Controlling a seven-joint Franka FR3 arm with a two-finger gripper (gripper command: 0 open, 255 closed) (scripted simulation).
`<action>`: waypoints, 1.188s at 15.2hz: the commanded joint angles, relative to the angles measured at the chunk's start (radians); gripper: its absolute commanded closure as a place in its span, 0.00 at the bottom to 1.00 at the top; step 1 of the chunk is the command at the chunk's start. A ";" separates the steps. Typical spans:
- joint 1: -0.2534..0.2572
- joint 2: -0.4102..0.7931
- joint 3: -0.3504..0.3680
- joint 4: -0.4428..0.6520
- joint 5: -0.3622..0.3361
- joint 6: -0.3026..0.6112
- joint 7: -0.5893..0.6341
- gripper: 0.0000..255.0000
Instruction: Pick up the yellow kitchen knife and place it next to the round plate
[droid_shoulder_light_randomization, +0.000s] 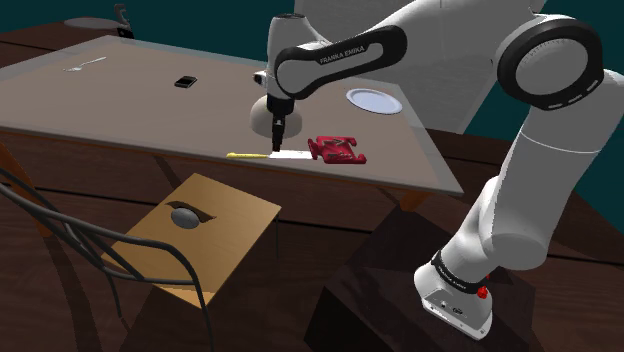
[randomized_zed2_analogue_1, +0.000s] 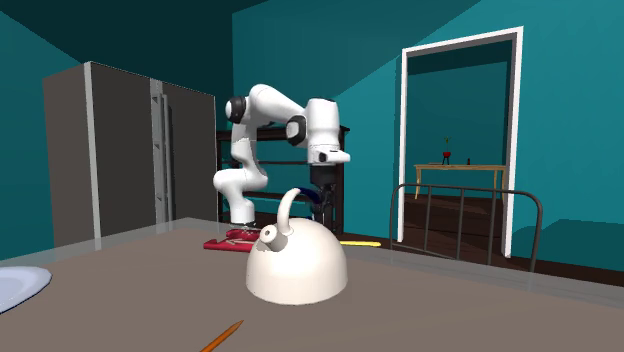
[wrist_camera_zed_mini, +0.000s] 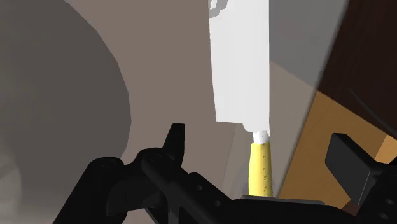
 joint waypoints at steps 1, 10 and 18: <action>0.004 0.043 0.007 0.038 -0.004 0.005 -0.025 0.00; 0.004 0.090 0.005 -0.003 -0.007 0.092 -0.023 0.00; 0.004 0.090 0.005 -0.002 -0.007 0.092 -0.023 1.00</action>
